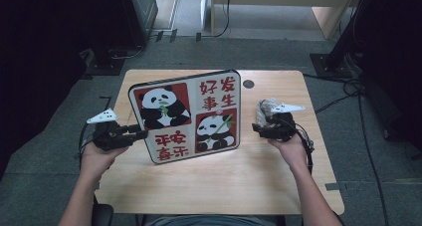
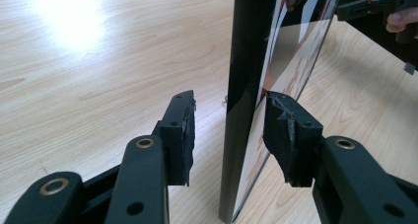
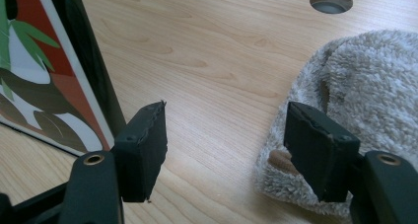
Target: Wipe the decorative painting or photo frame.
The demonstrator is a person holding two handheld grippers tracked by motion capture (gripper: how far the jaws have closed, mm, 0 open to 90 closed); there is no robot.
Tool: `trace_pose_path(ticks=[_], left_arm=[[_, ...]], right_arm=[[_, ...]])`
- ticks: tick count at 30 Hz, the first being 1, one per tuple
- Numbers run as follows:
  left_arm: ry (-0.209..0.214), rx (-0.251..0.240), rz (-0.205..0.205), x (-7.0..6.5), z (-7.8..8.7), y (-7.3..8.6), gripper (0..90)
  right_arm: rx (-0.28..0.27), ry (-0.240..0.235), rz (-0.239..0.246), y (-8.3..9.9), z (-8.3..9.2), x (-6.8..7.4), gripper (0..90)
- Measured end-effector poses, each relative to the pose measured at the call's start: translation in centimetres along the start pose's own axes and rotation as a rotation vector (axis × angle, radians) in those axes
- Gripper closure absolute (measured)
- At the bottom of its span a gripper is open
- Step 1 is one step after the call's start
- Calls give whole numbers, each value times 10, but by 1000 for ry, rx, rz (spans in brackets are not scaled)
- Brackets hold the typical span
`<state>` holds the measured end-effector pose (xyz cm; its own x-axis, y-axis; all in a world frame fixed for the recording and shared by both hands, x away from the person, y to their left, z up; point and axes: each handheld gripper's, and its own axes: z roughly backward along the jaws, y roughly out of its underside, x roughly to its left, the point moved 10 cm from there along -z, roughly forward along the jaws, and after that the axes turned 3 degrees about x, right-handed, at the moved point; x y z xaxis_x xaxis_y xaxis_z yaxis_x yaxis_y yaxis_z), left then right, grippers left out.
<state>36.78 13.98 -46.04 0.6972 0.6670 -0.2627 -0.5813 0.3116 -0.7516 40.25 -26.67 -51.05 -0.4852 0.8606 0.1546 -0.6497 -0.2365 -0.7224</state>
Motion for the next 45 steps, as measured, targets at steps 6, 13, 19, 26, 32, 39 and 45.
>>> trace_pose_path(ticks=[6, 13, 19, 26, 32, 39, 45], left_arm=[[-3, -3, -6, 1, -2, 0, 550], [-9, 3, -7, 4, -5, 0, 548], [-11, -1, -7, 4, -4, 0, 548], [-10, -3, -4, 4, -3, 0, 536], [16, -23, -16, 2, 5, 0, 487], [-1, -13, -26, 8, 13, 5, 474], [-14, 3, -8, 15, 17, 9, 459]], right_arm=[[6, -4, 5, 1, -1, 2, 343], [12, -7, 12, 3, -2, 3, 348], [14, -10, 8, 3, -3, 3, 349], [20, -13, 7, 4, -3, 3, 349], [14, -10, 4, 4, -1, 1, 351], [12, -10, -3, 4, 0, -2, 354], [16, -7, -3, 5, 1, -4, 354]])
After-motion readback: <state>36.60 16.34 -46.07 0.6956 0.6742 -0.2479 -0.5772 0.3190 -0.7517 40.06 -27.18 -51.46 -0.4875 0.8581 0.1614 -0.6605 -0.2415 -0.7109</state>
